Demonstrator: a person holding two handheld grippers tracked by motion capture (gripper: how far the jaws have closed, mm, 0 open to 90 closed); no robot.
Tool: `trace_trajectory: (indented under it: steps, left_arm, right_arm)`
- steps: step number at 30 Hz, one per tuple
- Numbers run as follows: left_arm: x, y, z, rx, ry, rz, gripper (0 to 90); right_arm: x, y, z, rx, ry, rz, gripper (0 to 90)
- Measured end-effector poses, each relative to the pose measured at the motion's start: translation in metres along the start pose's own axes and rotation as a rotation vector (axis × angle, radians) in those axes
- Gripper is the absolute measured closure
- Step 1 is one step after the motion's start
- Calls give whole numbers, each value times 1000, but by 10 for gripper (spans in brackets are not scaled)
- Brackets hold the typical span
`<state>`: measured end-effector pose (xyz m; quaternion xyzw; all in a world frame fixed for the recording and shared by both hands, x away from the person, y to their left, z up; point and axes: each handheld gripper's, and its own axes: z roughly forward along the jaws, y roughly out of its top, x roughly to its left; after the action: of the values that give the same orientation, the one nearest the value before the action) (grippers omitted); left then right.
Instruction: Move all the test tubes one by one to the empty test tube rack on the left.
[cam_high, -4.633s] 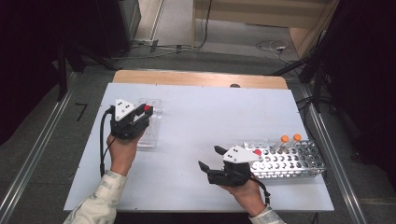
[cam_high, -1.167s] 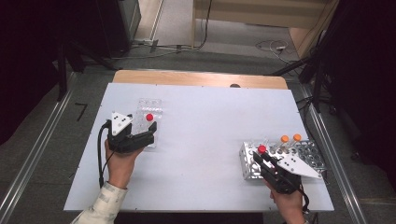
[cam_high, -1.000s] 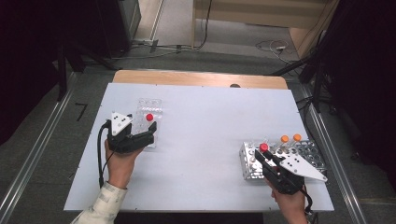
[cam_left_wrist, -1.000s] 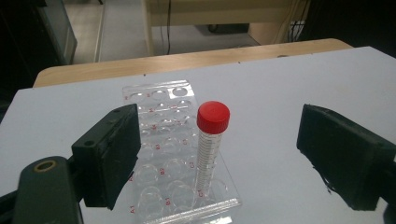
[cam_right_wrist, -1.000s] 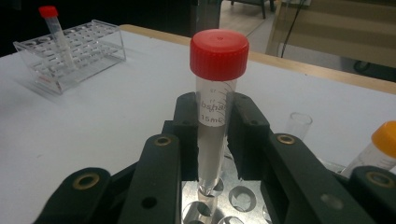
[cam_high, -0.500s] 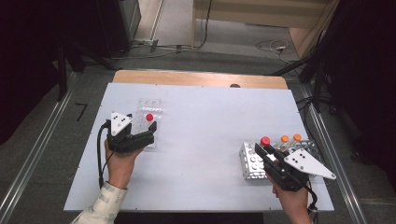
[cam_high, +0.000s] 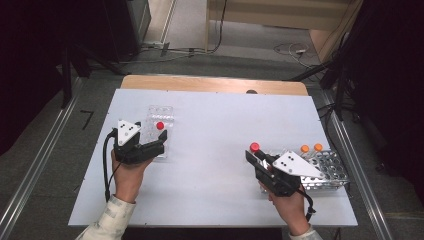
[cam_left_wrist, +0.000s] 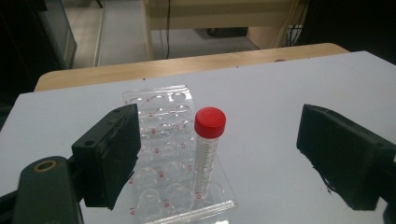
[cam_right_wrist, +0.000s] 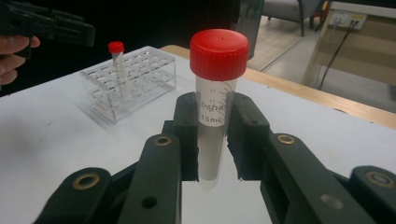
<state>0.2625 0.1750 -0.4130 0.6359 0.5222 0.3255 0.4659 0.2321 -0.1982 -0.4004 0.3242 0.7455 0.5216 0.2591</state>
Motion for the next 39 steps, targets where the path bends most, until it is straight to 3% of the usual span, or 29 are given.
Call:
trace_trajectory:
  steps: [8,16,29,39]
  left_arm:
    - [-2,0,0,6,-5,6,141]
    - [-5,1,-2,0,-16,8,141]
    - [-13,4,-7,-16,-44,22,144]
    - [-28,8,-13,-27,-103,53,169]
  right_arm:
    - [19,2,31,35,65,-21,714]
    - [31,1,55,64,100,-22,714]
    - [47,-2,82,97,124,-29,714]
    - [51,-1,94,111,130,-22,714]
